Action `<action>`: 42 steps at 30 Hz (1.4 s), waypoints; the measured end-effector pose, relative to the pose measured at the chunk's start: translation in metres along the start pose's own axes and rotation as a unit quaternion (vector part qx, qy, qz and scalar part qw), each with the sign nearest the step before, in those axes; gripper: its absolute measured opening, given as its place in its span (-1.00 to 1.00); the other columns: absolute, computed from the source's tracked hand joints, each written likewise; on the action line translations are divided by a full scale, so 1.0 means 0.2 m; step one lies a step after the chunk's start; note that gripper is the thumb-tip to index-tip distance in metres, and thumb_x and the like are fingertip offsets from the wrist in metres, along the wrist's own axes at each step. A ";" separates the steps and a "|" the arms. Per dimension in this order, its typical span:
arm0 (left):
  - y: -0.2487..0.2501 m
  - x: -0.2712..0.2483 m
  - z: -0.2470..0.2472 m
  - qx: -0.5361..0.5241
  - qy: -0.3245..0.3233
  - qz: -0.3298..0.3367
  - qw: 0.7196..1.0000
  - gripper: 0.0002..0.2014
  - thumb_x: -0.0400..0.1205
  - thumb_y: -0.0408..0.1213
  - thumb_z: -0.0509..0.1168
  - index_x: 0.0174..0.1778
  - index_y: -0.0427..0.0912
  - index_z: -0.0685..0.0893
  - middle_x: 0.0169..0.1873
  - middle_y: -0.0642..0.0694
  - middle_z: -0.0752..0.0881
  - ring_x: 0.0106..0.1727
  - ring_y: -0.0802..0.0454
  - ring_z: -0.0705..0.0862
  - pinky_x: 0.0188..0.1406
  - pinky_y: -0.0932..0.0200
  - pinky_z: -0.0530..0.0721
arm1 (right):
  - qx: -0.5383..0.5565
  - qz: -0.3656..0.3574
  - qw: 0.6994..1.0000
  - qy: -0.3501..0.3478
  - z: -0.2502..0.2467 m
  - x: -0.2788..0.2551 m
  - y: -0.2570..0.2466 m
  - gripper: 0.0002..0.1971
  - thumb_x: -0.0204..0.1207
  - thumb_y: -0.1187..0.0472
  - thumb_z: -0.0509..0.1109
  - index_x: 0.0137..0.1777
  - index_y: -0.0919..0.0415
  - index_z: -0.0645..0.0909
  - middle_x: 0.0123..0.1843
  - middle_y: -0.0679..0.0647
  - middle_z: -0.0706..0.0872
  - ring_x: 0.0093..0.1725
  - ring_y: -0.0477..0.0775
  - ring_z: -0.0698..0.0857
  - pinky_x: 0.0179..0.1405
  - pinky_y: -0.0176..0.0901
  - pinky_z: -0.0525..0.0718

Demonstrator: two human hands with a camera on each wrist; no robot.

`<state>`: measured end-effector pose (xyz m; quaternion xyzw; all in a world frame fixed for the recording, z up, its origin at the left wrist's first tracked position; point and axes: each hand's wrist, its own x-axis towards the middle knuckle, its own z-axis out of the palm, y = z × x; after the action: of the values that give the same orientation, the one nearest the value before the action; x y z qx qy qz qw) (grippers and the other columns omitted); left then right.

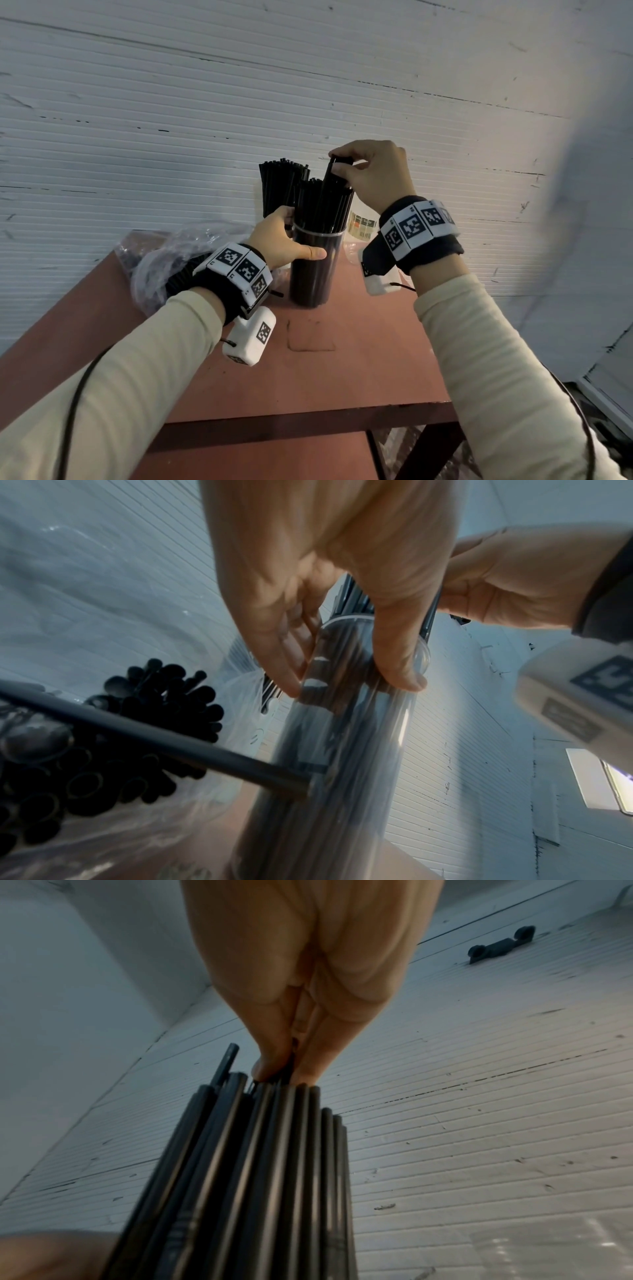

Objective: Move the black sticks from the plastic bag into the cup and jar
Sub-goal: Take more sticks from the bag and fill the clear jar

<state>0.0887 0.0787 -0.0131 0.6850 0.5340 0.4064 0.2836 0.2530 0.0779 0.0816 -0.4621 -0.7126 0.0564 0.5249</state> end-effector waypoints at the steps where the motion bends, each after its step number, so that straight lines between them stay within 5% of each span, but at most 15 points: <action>1: 0.00 0.00 0.00 -0.001 0.001 0.000 1.000 -0.10 0.24 -0.10 0.69 0.48 -0.10 0.43 0.34 0.01 0.61 0.33 0.00 0.58 0.40 0.01 0.53 | -0.007 -0.003 1.000 -0.002 0.00 0.01 0.00 -0.83 0.43 0.29 0.54 0.00 0.10 0.81 -0.09 -0.03 0.79 -0.21 -0.13 0.75 -0.05 -0.41 0.72; 4: 0.00 0.01 0.00 0.000 0.002 -0.002 1.000 -0.09 0.24 -0.10 0.69 0.49 -0.12 0.42 0.34 0.00 0.60 0.34 -0.01 0.58 0.38 0.04 0.52 | -0.017 -0.008 1.000 -0.011 0.00 0.00 0.00 -0.78 0.46 0.31 0.52 0.09 0.13 0.79 -0.07 -0.04 0.79 -0.21 -0.34 0.66 -0.10 -0.69 0.55; 9: 0.00 0.01 0.00 0.007 -0.001 -0.001 1.000 -0.08 0.24 -0.09 0.68 0.50 -0.13 0.42 0.35 0.01 0.60 0.34 -0.01 0.58 0.41 0.02 0.51 | -0.027 -0.037 0.999 -0.015 0.02 -0.05 -0.01 -0.66 0.50 0.31 0.44 0.27 0.10 0.64 -0.08 -0.09 0.74 -0.15 -0.19 0.67 -0.14 -0.67 0.52; 13: -0.01 0.02 0.00 -0.005 0.003 -0.004 1.000 -0.06 0.23 -0.12 0.69 0.51 -0.15 0.42 0.35 -0.01 0.61 0.33 0.00 0.59 0.36 0.12 0.50 | 0.031 -0.016 0.998 0.046 0.01 -0.11 -0.01 -0.83 0.43 0.30 0.53 -0.03 0.16 0.64 -0.19 -0.08 0.73 -0.24 -0.16 0.72 -0.17 -0.33 0.72; 20: 0.00 0.02 0.00 -0.012 0.000 -0.003 1.000 -0.07 0.23 -0.11 0.69 0.50 -0.14 0.42 0.35 0.00 0.60 0.33 0.01 0.58 0.39 0.09 0.50 | -0.005 0.001 0.999 0.034 0.07 -0.11 0.01 -0.94 0.49 0.31 0.46 -0.20 0.27 0.70 -0.14 -0.01 0.81 -0.20 -0.21 0.70 -0.21 -0.62 0.53; 22: -0.01 0.02 0.00 -0.014 0.000 -0.002 1.000 -0.09 0.24 -0.12 0.69 0.49 -0.13 0.43 0.32 0.01 0.61 0.30 0.05 0.58 0.35 0.14 0.49 | -0.011 0.006 0.999 0.032 0.09 -0.11 0.03 -0.91 0.52 0.28 0.43 -0.21 0.24 0.70 -0.15 -0.02 0.81 -0.14 -0.10 0.73 -0.11 -0.49 0.60; 25: -0.01 0.02 0.00 -0.015 0.003 -0.001 1.000 -0.12 0.25 -0.14 0.69 0.47 -0.12 0.44 0.30 0.04 0.60 0.23 0.10 0.55 0.28 0.20 0.46 | -0.038 0.005 0.999 0.032 0.11 -0.14 0.05 -0.83 0.56 0.17 0.36 -0.23 0.18 0.69 -0.25 -0.07 0.77 -0.05 0.00 0.70 0.23 0.07 0.58; 27: 0.00 0.02 0.00 -0.019 0.004 0.000 1.000 -0.12 0.25 -0.15 0.69 0.47 -0.12 0.44 0.30 0.04 0.59 0.22 0.11 0.55 0.28 0.19 0.48 | -0.050 0.016 0.998 0.026 0.12 -0.16 0.05 -0.72 0.61 0.13 0.28 -0.26 0.23 0.67 -0.25 -0.01 0.73 0.05 0.05 0.58 0.29 0.14 0.47; 31: 0.00 0.02 0.02 -0.028 0.005 -0.005 1.000 -0.11 0.24 -0.15 0.69 0.48 -0.14 0.42 0.32 0.02 0.59 0.23 0.10 0.55 0.29 0.19 0.50 | -0.060 0.019 0.998 -0.002 0.12 -0.21 0.07 -0.72 0.65 0.13 0.24 -0.25 0.15 0.66 0.08 -0.06 0.58 0.21 0.04 0.35 0.27 -0.10 0.33; 33: 0.01 0.02 0.02 -0.030 0.008 -0.009 0.999 -0.10 0.24 -0.14 0.69 0.47 -0.14 0.41 0.31 0.03 0.58 0.24 0.11 0.54 0.27 0.21 0.47 | -0.070 -0.006 0.997 -0.027 0.11 -0.21 0.08 -0.79 0.63 0.11 0.30 0.06 0.16 0.72 0.29 0.01 0.50 0.35 0.05 0.35 0.36 -0.18 0.32; 36: 0.01 0.00 0.03 -0.044 0.012 -0.016 0.999 -0.10 0.23 -0.11 0.69 0.44 -0.12 0.38 0.24 0.08 0.56 0.24 0.10 0.55 0.21 0.20 0.46 | -0.041 -0.083 0.996 -0.014 0.10 -0.20 0.07 -0.47 0.59 0.12 0.37 0.55 0.21 0.40 0.54 0.07 0.35 0.50 0.03 0.40 0.45 -0.24 0.38; 38: 0.01 -0.01 0.06 -0.061 0.019 -0.016 0.998 -0.11 0.25 -0.14 0.69 0.43 -0.12 0.35 0.22 0.09 0.54 0.25 0.11 0.53 0.18 0.20 0.44 | -0.045 -0.115 0.992 -0.009 0.11 -0.20 0.05 -0.41 0.62 0.17 0.34 0.62 0.20 0.29 0.59 0.07 0.34 0.53 0.01 0.41 0.46 -0.38 0.34; 42: 0.00 -0.01 0.07 -0.063 0.025 -0.021 0.997 -0.07 0.23 -0.12 0.69 0.44 -0.13 0.31 0.27 0.02 0.56 0.28 0.05 0.54 0.28 0.12 0.48 | -0.087 -0.136 0.987 0.020 0.13 -0.18 0.04 -0.55 0.63 0.29 0.30 0.52 0.24 0.45 0.44 0.11 0.58 0.40 0.02 0.57 0.30 -0.65 0.31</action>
<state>0.1010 0.0771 -0.0216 0.6440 0.5285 0.4504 0.3211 0.2375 0.0658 0.0405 -0.4053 -0.7605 -0.0871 0.4998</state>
